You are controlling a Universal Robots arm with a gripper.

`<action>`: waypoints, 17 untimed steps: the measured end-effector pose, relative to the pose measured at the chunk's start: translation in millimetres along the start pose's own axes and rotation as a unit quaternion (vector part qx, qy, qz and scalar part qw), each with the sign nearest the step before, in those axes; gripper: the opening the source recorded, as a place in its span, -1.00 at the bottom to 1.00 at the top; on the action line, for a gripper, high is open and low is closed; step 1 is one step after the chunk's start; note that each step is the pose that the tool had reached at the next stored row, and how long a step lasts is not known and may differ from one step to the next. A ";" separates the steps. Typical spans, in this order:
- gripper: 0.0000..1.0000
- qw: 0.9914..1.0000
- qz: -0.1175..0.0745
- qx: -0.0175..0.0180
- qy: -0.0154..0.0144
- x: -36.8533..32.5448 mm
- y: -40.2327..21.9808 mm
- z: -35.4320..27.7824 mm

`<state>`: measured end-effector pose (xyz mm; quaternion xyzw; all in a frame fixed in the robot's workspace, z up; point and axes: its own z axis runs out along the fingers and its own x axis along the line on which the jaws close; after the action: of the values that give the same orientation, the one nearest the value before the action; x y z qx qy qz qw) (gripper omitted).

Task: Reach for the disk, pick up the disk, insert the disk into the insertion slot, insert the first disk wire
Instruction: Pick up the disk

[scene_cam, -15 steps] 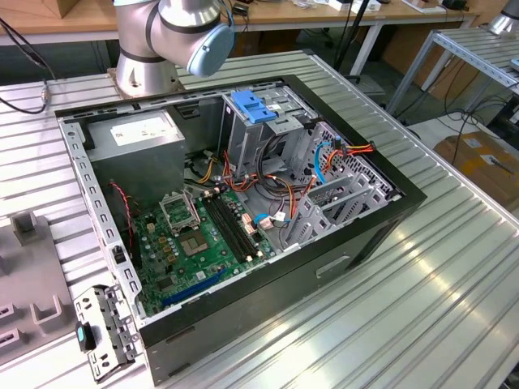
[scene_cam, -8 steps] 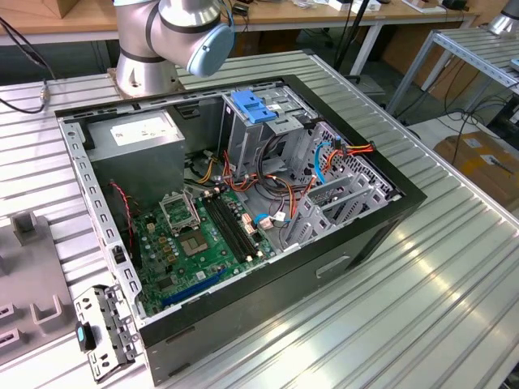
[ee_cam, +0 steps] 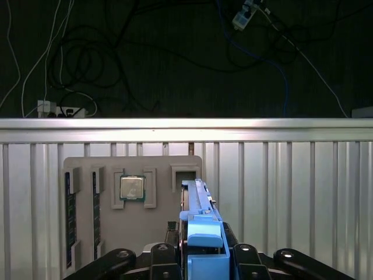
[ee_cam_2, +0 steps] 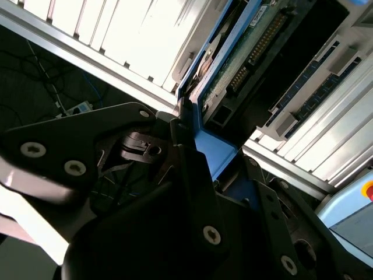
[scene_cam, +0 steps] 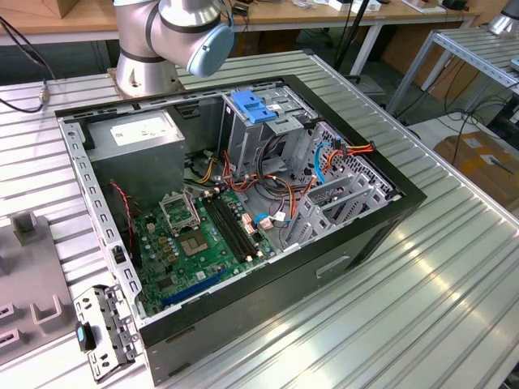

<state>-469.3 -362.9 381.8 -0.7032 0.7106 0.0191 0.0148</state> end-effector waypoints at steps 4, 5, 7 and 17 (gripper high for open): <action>-0.25 1.000 0.000 0.000 0.000 -0.1 0.0 -1.8; -0.25 1.000 0.000 0.000 0.000 -0.1 0.0 -2.3; -0.25 1.000 0.000 0.000 0.000 -0.2 0.0 -3.3; -0.25 1.000 0.000 0.000 0.000 -0.4 -0.1 -8.8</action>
<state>-469.2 -362.9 390.6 -0.7032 0.7106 0.0191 0.0148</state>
